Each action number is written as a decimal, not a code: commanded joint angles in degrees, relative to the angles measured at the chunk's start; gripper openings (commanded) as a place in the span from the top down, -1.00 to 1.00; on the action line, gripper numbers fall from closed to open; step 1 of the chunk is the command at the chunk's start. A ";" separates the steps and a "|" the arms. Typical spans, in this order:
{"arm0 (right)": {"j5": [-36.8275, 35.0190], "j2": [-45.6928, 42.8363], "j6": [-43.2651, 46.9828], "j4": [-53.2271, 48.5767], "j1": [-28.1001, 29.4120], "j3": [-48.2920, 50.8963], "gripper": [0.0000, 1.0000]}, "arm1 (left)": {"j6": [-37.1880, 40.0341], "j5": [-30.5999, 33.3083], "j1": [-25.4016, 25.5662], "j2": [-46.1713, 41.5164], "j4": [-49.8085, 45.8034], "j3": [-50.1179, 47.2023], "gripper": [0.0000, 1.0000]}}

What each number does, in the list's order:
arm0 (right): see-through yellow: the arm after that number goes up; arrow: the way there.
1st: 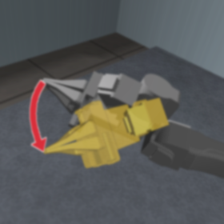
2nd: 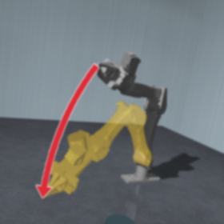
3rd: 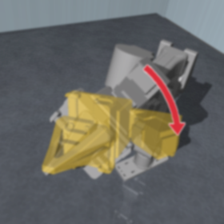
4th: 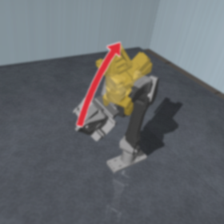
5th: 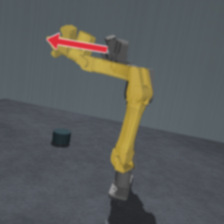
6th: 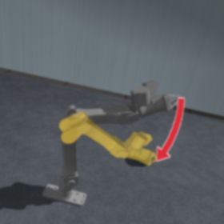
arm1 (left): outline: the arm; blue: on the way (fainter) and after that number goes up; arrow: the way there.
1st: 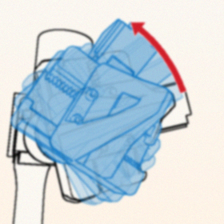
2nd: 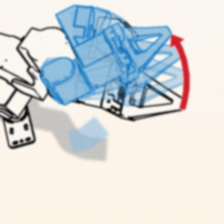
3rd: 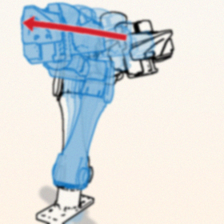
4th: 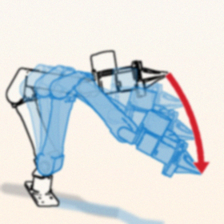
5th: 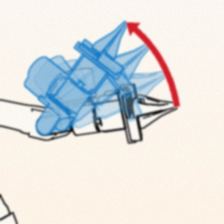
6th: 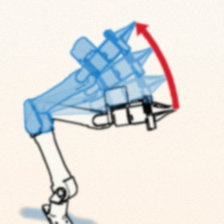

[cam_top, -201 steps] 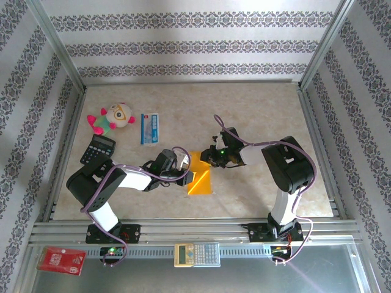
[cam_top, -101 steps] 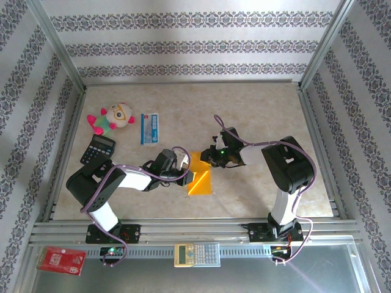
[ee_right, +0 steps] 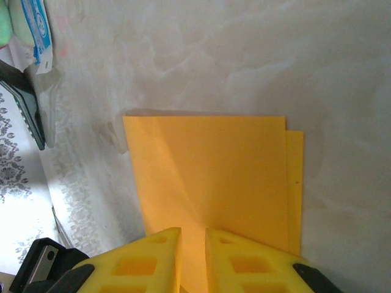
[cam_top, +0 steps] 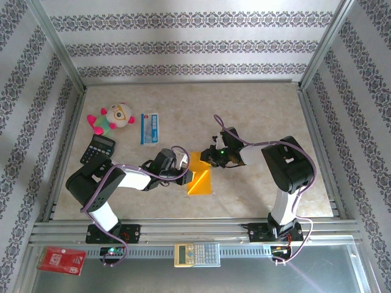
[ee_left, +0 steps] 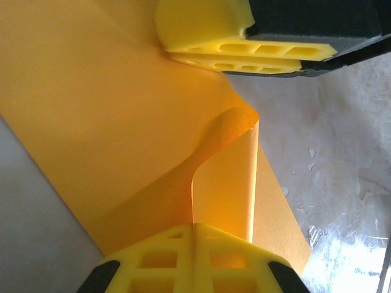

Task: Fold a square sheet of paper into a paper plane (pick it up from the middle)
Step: Fold the triangle a second time at the center of the table.

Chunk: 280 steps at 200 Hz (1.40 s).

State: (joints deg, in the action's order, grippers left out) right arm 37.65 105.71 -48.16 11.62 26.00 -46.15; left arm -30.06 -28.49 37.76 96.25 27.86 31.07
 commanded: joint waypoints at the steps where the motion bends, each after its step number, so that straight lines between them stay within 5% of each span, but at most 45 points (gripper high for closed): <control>1: -3.02 3.38 0.96 -3.69 0.20 0.67 0.59 | 0.18 -0.25 -0.84 -0.39 -1.13 -0.15 0.92; 280: 1.10 -4.80 1.61 -7.73 -1.80 -3.82 0.43 | -0.25 4.75 -0.76 3.12 -4.58 -2.53 1.00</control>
State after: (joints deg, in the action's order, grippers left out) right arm 38.26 104.64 -47.90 6.39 25.17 -48.66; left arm -30.13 -28.08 37.76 96.71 28.16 30.85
